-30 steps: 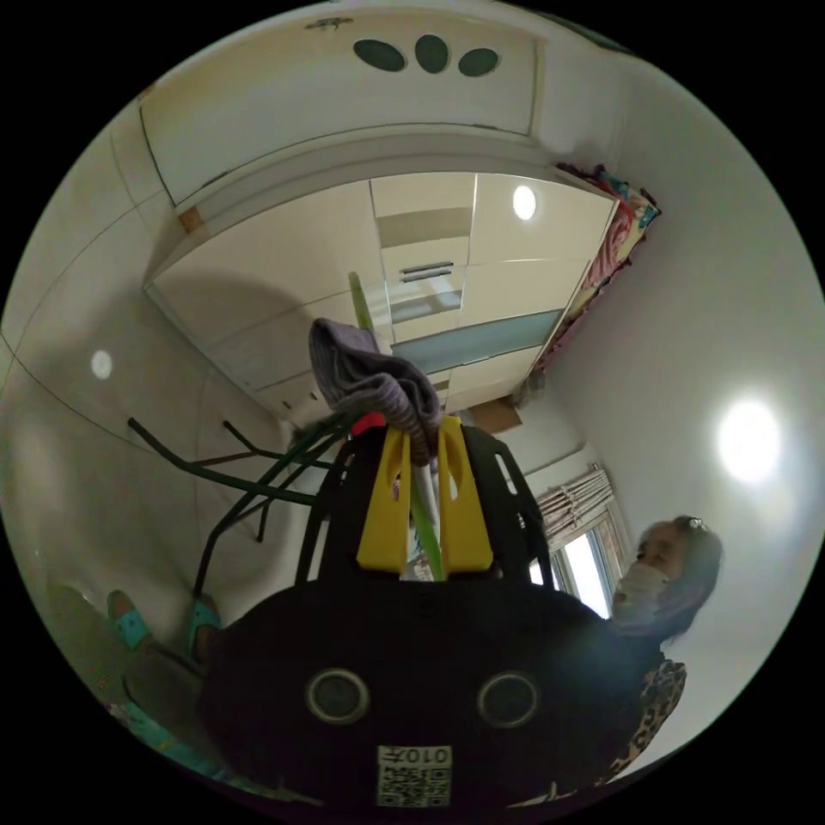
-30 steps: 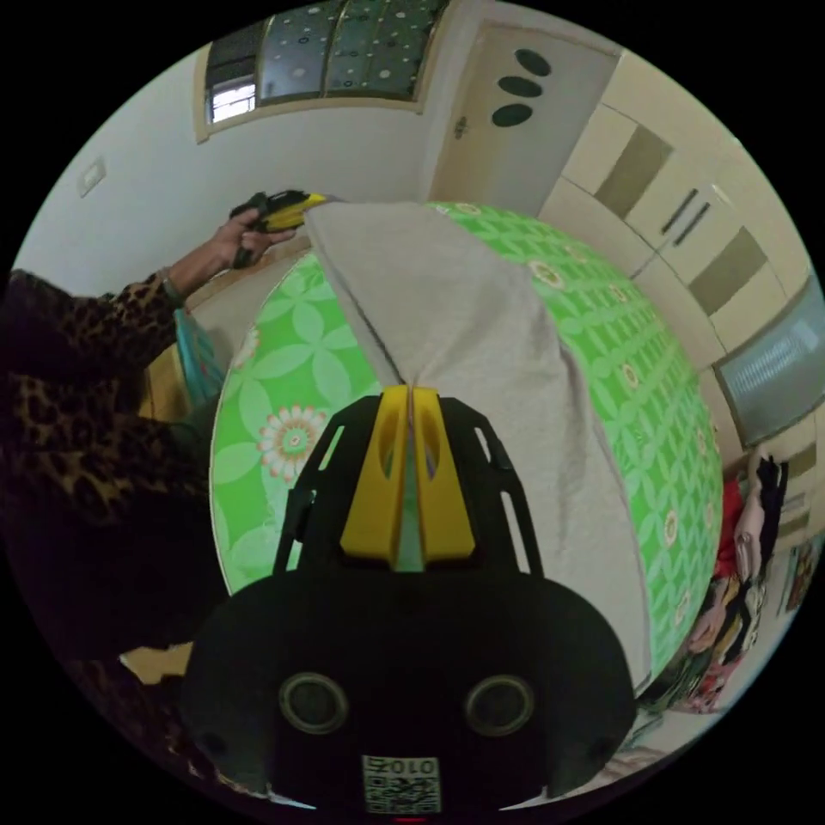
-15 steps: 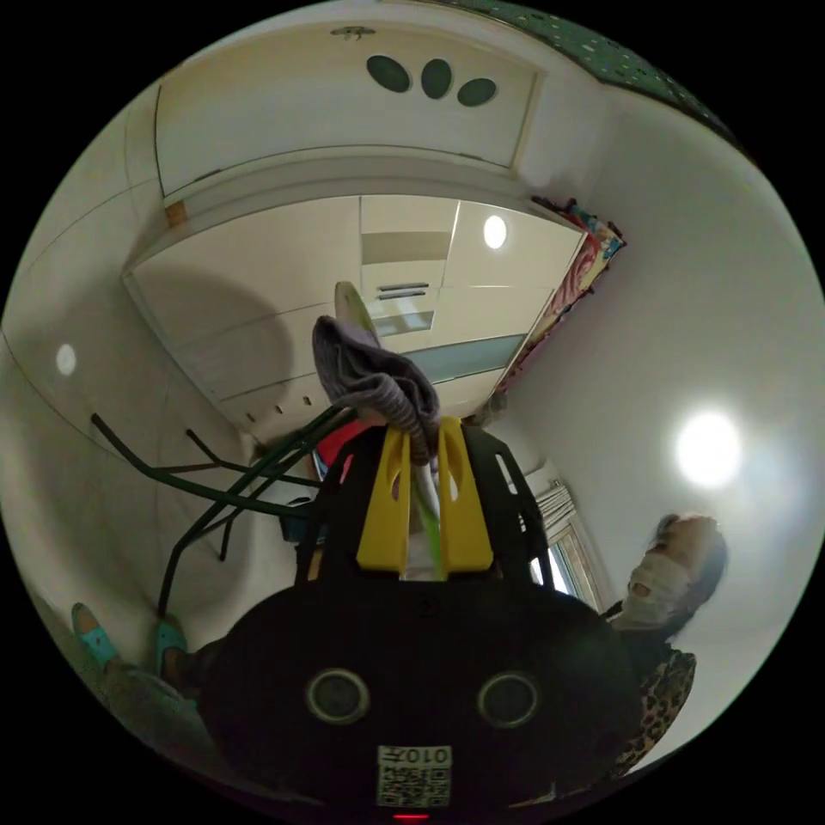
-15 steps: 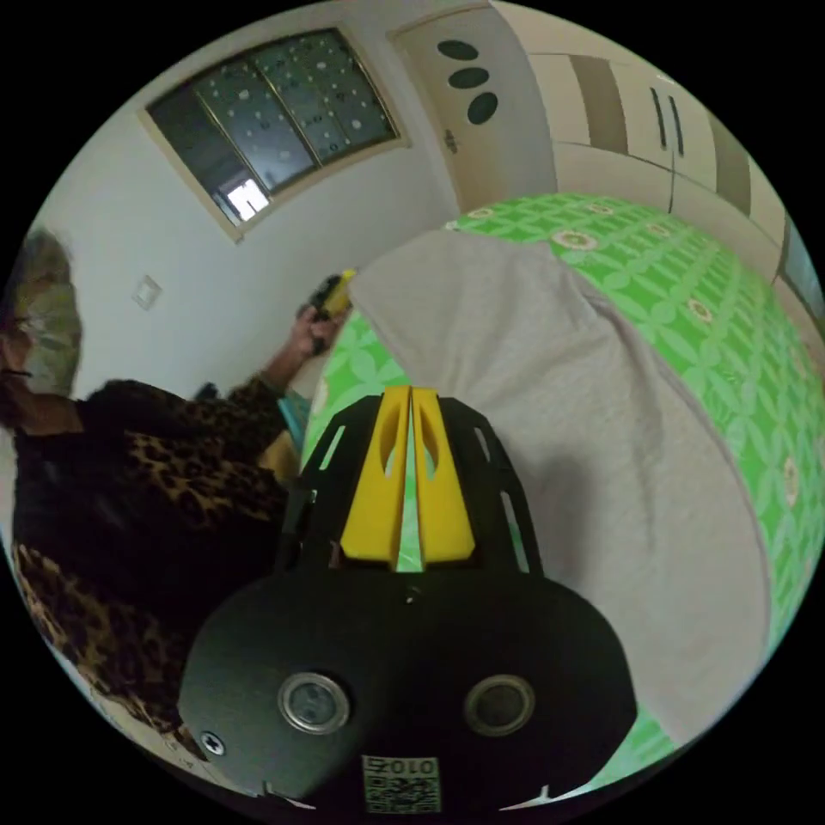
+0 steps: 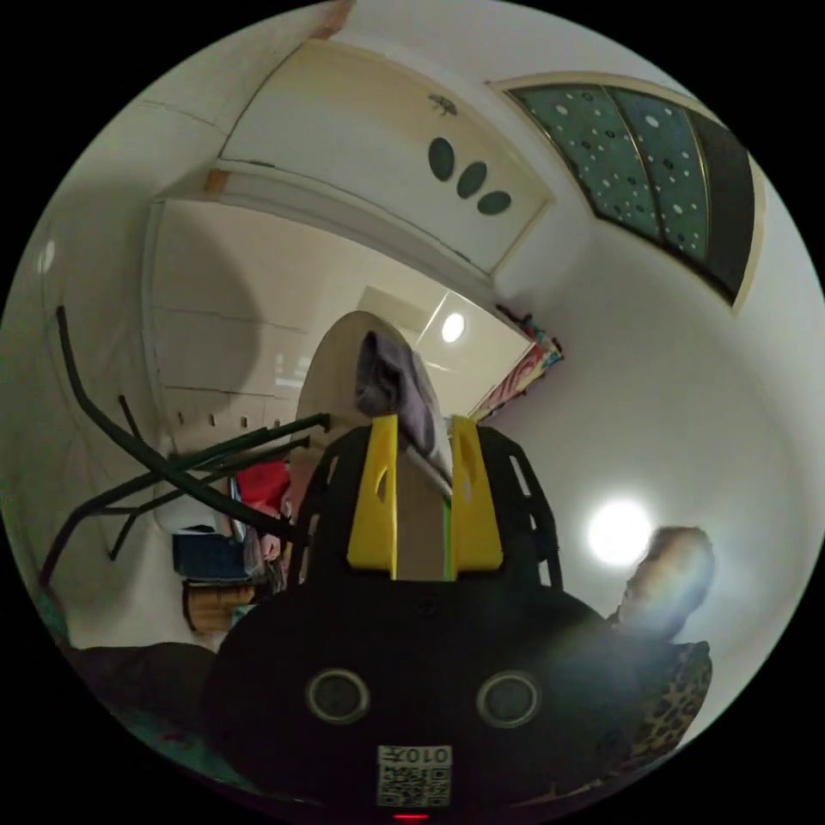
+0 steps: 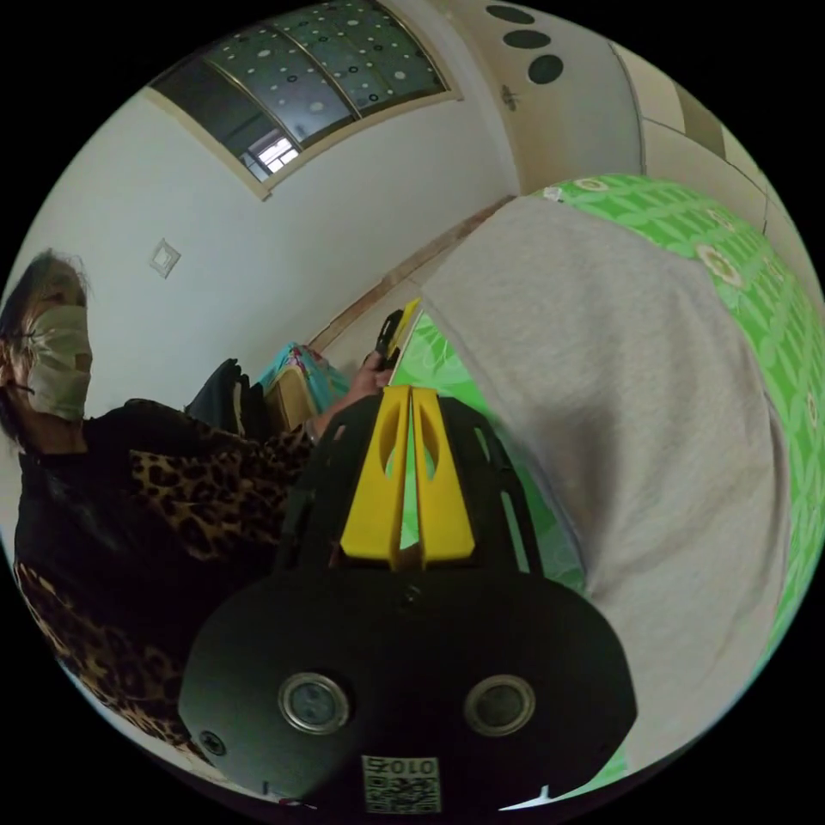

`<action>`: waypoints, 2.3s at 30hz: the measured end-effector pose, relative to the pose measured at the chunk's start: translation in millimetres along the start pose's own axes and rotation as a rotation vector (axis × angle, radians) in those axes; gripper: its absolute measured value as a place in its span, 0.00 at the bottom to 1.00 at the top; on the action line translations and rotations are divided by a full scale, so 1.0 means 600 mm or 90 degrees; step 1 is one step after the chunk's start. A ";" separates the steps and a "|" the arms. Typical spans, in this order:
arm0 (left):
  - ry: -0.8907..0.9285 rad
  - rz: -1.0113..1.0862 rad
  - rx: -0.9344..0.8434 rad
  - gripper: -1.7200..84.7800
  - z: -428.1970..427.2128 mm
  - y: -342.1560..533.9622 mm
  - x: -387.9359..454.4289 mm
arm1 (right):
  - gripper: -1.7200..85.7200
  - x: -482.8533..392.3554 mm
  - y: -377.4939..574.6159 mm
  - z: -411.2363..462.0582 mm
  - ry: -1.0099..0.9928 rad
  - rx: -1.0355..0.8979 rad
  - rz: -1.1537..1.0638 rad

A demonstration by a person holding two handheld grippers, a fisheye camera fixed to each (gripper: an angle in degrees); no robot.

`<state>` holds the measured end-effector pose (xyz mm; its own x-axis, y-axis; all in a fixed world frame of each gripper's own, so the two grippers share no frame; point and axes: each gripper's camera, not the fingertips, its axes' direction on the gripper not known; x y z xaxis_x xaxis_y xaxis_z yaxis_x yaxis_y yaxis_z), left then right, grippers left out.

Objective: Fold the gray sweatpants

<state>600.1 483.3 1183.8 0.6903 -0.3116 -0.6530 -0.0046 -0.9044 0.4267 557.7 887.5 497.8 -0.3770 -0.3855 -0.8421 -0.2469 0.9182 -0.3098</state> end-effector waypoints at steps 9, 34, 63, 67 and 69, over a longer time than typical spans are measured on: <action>0.014 -0.074 -0.002 0.23 0.039 0.040 -0.071 | 0.05 0.044 0.013 0.030 -0.040 0.010 0.078; 0.049 -0.094 0.080 0.13 0.132 0.068 -0.213 | 0.05 0.150 0.167 -0.010 -0.136 0.120 0.150; -0.320 0.294 -0.611 0.08 0.933 0.760 -0.379 | 0.05 0.288 0.864 -0.230 -0.438 0.748 0.122; -0.316 0.160 -0.622 0.08 0.932 0.845 -0.543 | 0.05 0.292 0.878 -0.236 -0.453 0.745 0.120; -0.290 0.146 -0.594 0.08 0.930 0.863 -0.567 | 0.05 0.292 0.883 -0.239 -0.452 0.749 0.120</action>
<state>-41.0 -41.7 1277.8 0.4062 -0.7009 -0.5862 0.5900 -0.2887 0.7540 232.5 1293.1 249.3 0.2980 -0.4459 -0.8440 0.7801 0.6233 -0.0538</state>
